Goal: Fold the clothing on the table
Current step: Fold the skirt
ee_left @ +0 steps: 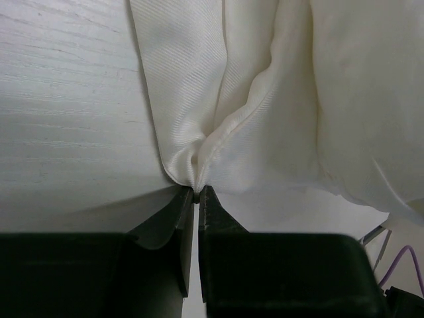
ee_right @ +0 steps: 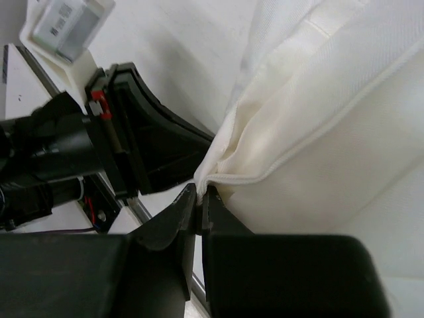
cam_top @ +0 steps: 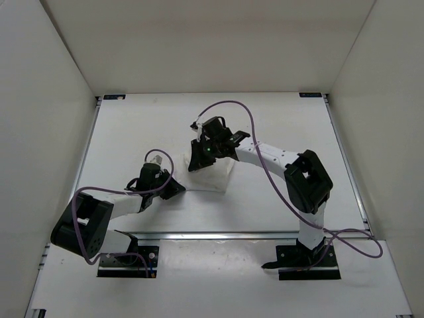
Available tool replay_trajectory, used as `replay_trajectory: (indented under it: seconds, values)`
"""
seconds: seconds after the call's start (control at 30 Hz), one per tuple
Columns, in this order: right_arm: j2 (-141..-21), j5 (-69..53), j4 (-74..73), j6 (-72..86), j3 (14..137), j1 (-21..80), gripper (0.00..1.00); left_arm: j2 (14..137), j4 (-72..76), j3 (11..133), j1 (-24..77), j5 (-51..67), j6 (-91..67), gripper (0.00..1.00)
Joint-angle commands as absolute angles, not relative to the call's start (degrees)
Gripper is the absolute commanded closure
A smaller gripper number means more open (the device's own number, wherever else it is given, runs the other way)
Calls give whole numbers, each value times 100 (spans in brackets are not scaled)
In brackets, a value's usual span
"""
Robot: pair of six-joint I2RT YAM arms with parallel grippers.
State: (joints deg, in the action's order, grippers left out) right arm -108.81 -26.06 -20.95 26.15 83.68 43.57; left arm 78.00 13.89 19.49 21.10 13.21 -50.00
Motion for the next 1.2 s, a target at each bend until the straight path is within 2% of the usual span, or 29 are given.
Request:
replay_trajectory:
  seconds: [0.0,0.27,0.3,0.33,0.37,0.4,0.43,0.47,0.5,0.53,0.6,0.67,0.73,0.8,0.83,0.87,1.0,1.17]
  values:
    - [-11152,-2804,-1846,2716,8885,4500,100,7655,1406,1846,2118,1265,-5001,100]
    - [-11970,-3295,-2452,2558,9694,4684,100,7559,1450,1732,2040,1301,-5054,100]
    - [-11979,-3339,-2522,2532,9720,4693,95,7541,1468,1705,2004,1292,-5062,96]
    - [-11901,-3418,-2462,2531,9660,4702,88,7532,1520,1662,1943,1344,-5036,87]
    - [-11770,-3410,-2435,2479,9616,4711,83,7489,1521,1626,1925,1397,-5088,85]
    - [-11716,-3323,-2452,2418,9563,4737,73,7393,1547,1565,1864,1432,-5141,83]
    - [-11603,-3322,-2487,2391,9580,4711,67,7383,1451,1573,1837,1459,-5168,76]
    - [-11428,-3314,-2505,2347,9580,4694,64,7305,1354,1573,1793,1398,-5168,67]
    - [-11374,-3366,-2540,2355,9571,4650,59,7234,1180,1634,1767,1441,-5151,65]
    - [-11190,-3418,-2557,2312,9493,4641,55,7207,1117,1626,1688,1476,-5133,59]
    - [-10734,-3576,-2514,2312,9282,4527,50,6971,1020,1600,1653,1634,-5229,46]
    - [-10286,-3534,-2120,2416,8731,4387,48,6550,1029,1425,1512,1766,-5422,42]
    - [-9784,-3594,-1604,2671,8108,4203,47,6146,950,1336,1468,1758,-5607,41]
    - [-9327,-3787,-846,3144,7429,3912,53,5698,731,1301,1468,1636,-5677,41]
    - [-9299,-3971,-426,3268,7035,3711,71,5356,486,1301,1485,1565,-5721,43]
    - [-9351,-4208,-83,3496,6840,3552,99,4970,336,1301,1485,1390,-5765,42]
    - [-10017,-4955,816,3910,6767,3480,100,4045,-447,1449,1346,1108,-5731,44]
    - [-11178,-5001,1299,4218,7031,3919,100,3613,-1466,2222,1318,836,-5187,42]
